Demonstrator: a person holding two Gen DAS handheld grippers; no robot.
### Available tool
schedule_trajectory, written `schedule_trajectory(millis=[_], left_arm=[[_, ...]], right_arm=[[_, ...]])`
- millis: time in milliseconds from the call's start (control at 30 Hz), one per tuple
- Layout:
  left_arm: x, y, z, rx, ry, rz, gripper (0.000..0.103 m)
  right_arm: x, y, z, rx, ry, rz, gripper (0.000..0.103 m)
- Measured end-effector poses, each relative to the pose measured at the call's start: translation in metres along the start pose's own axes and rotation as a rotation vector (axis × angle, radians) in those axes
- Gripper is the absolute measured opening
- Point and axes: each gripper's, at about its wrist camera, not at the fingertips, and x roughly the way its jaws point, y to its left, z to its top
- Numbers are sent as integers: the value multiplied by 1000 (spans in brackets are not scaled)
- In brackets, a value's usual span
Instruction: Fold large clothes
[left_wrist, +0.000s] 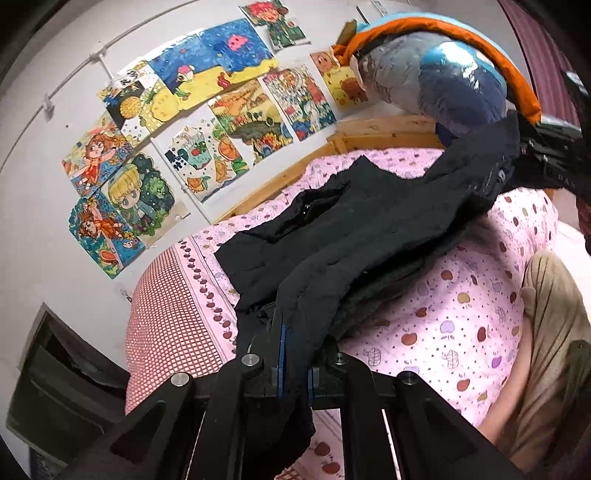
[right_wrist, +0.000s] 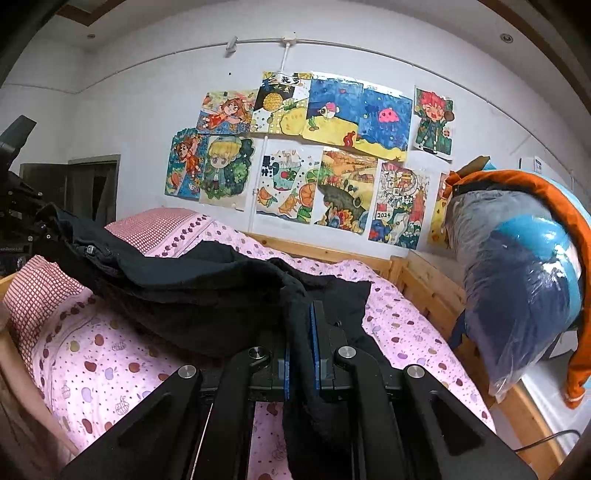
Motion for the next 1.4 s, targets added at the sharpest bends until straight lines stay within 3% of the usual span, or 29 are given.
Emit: schedule_trajectory(millis=[200,700,1067,1400], left_arm=[[9,8,23,44,-16,34,8],[68,60,77,-68,-110,93,8],[144,92,109,-188,-192,179,8],[238,111,130,-237,-222,203,8]], right_arm=[[22,-10,18,-7,-1,-1,8],[111,-28,83,-52,3,3,8],[195,-26,121,-85,-2,-45,8],[285,-27,127,-93,-1,-77,8]])
